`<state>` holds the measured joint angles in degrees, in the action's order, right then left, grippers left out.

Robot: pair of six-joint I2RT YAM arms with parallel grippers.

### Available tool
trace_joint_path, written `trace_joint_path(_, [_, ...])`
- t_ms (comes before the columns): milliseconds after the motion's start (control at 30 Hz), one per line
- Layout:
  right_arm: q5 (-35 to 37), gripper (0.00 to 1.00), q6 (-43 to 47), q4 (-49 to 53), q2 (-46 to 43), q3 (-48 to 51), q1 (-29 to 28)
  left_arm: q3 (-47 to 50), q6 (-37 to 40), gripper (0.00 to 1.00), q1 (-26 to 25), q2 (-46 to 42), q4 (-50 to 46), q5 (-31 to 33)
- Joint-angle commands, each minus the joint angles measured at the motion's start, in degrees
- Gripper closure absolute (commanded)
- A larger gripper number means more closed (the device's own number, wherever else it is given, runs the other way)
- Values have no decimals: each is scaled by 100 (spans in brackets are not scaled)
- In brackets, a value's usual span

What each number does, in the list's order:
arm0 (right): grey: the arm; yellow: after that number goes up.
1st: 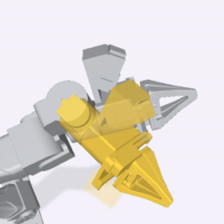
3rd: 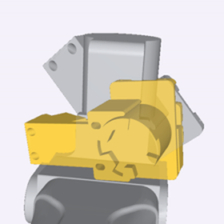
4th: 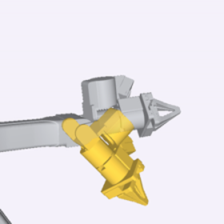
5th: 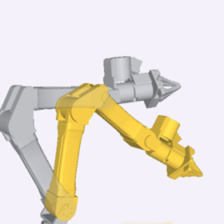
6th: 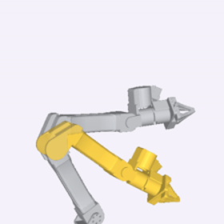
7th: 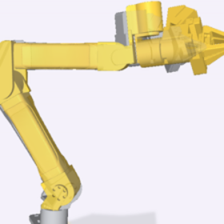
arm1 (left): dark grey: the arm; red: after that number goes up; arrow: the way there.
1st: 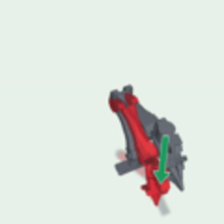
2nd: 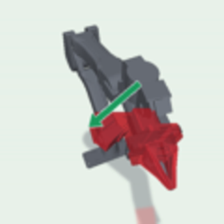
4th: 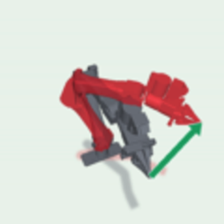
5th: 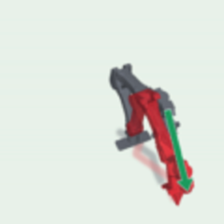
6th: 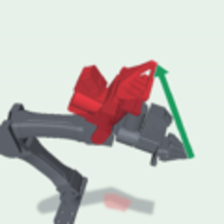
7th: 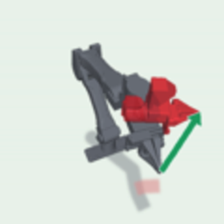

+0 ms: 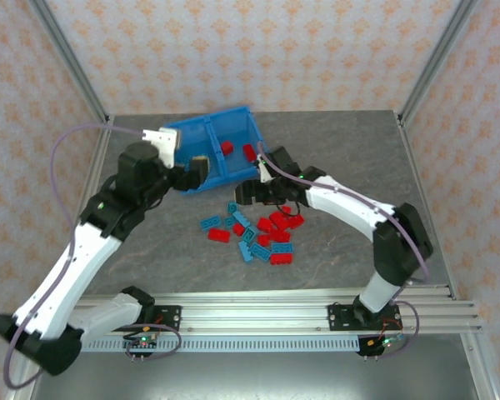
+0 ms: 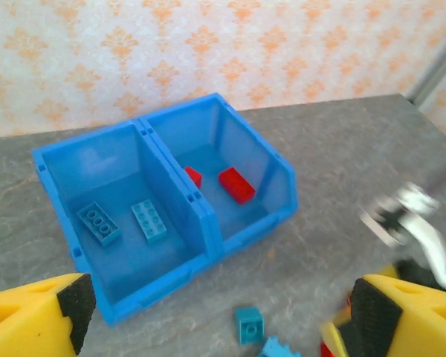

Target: Sort the legos into containers by color

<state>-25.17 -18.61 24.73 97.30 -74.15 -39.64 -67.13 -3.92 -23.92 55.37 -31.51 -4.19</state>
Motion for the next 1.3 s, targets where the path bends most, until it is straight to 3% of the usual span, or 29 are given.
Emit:
trace_joint_path(0, [737,17,-639,41,579,-431,-109,641,1899,0,6,-531,-719,-689])
trace_joint_path(100, [895,18,-1037,71,1134,-763,-153,1198,2653,0,14,-1089,-728,-1077])
trace_joint_path(233, [1446,18,-1135,657,1839,-1470,-355,2170,3878,0,3,-1705,-268,-2068])
trace_joint_path(333, [1784,18,-1098,928,2212,-1850,-563,2830,4366,0,8,-2003,205,-2234])
trace_joint_path(567, [1743,25,-1174,1015,2873,-2279,-779,3119,4465,0,7,-2011,277,-1931])
trace_joint_path(700, [1817,41,-1172,1009,3057,-2387,-861,3180,4199,0,3,-1741,535,-1582])
trace_joint_path(867, [2109,59,-1257,914,2977,-2183,-861,3052,4255,0,4,-1555,558,-1919])
trace_joint_path(1000, [1814,72,-1161,810,2542,-2084,-861,2996,4152,0,5,-1547,528,-2002])
trace_joint_path(1167, [1786,79,-901,65,1295,-1609,-870,2854,3860,0,7,-1652,674,-2228])
trace_joint_path(1267, [1445,79,-462,-134,996,-1807,-942,2879,3731,0,16,-1826,923,-2540])
